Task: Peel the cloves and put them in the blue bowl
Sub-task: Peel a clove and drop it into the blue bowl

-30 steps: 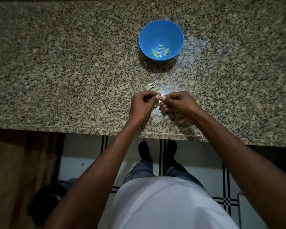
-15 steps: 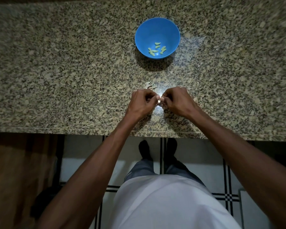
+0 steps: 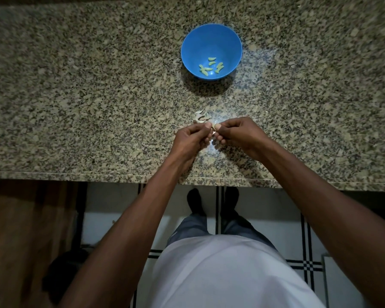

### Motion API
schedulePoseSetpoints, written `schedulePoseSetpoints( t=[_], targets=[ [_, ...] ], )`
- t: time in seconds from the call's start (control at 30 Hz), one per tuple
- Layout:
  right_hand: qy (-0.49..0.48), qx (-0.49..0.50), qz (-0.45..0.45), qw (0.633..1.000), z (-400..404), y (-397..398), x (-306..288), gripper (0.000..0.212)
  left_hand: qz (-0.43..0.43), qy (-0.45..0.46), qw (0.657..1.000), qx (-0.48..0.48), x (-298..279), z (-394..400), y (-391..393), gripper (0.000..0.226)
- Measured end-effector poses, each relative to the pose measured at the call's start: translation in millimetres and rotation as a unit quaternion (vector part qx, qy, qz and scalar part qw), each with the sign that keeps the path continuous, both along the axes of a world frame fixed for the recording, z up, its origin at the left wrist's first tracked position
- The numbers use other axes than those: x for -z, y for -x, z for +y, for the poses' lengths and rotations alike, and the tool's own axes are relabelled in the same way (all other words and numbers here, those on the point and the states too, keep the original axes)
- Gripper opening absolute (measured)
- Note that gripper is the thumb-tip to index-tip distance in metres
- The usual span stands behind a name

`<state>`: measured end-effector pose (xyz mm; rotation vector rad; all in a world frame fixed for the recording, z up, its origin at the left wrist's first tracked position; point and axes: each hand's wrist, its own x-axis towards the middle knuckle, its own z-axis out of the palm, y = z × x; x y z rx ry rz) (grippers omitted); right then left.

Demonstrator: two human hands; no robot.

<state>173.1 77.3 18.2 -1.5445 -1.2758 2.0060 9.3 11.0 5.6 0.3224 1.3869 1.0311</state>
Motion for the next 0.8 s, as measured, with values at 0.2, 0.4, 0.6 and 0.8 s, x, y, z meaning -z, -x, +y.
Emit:
schedulePoseSetpoints(
  t=[0.2, 0.4, 0.6, 0.8],
  targets=[
    [-0.032, 0.011, -0.02, 0.999, -1, -2, 2, 0.016, 0.071, -0.028, 0.997, 0.008, -4, -2, -7, 0.03],
    [-0.16, -0.029, -0.034, 0.986, -2, -7, 0, 0.017, 0.156, -0.05, 0.984, 0.067, -4, -2, -1, 0.022],
    [-0.152, -0.058, -0.011, 0.987, 2, -15, 4, 0.016, 0.173, -0.078, 0.972, 0.138, -3, -2, 4, 0.026],
    [-0.133, -0.017, 0.015, 0.991, -2, -13, 7, 0.019, 0.117, -0.065, 0.981, 0.143, -1, -1, 9, 0.029]
  ],
)
